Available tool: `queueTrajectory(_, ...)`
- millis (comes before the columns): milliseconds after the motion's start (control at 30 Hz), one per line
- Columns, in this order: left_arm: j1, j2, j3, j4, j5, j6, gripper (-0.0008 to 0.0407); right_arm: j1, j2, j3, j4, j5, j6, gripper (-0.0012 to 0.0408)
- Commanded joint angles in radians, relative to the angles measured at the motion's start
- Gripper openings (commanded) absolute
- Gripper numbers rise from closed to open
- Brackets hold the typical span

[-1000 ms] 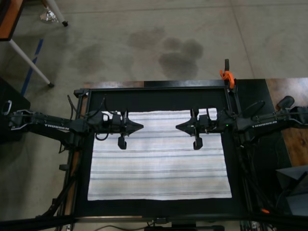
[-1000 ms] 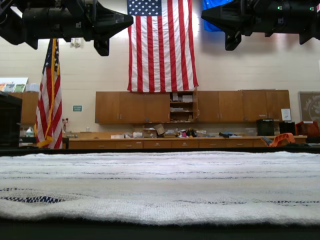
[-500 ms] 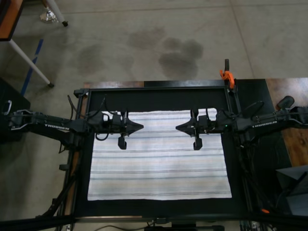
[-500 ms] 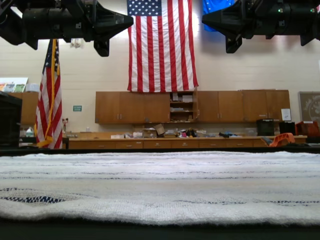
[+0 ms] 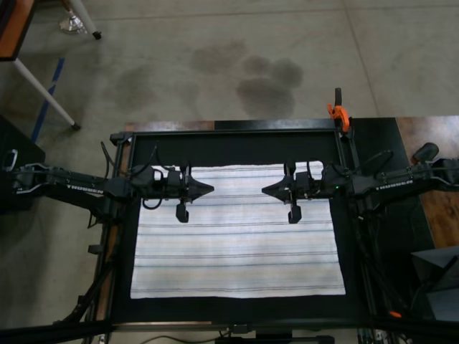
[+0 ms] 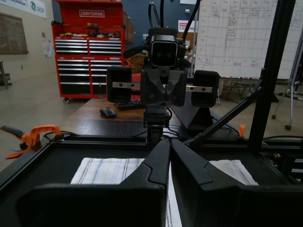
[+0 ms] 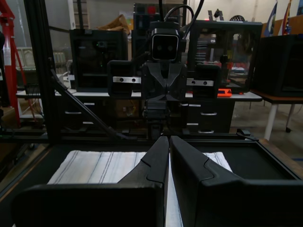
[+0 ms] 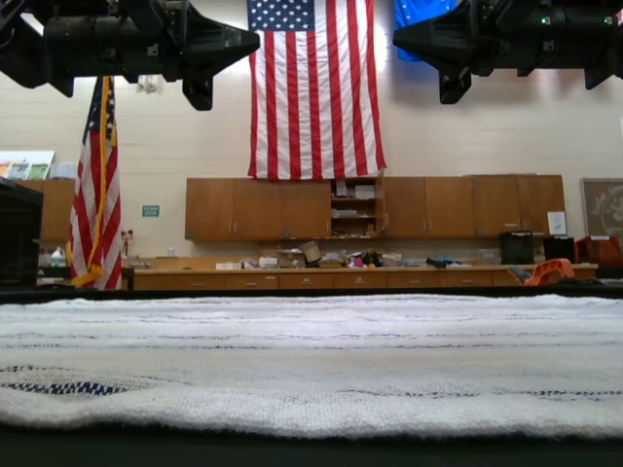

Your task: Fold the towel

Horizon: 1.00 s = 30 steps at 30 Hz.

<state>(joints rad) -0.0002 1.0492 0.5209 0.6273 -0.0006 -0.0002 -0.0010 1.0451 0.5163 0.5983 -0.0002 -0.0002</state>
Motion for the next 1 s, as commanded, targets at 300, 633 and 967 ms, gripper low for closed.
queueTrajectory(300, 0.000, 0.000, 0.000, 0.000, 0.000, 0.000, 0.0000, 0.000, 0.000, 0.000, 0.000, 0.000, 0.000, 0.0001)
queueTrajectory(633, 0.000, 0.000, 0.000, -0.005, 0.000, -0.030, 0.0000, 0.000, 0.000, 0.000, 0.000, 0.000, 0.000, 0.0002)
queueTrajectory(967, 0.000, -0.050, 0.000, -0.433, -0.220, -0.219, 0.0000, 0.000, 0.000, 0.000, -0.001, 0.000, 0.000, 0.0001)
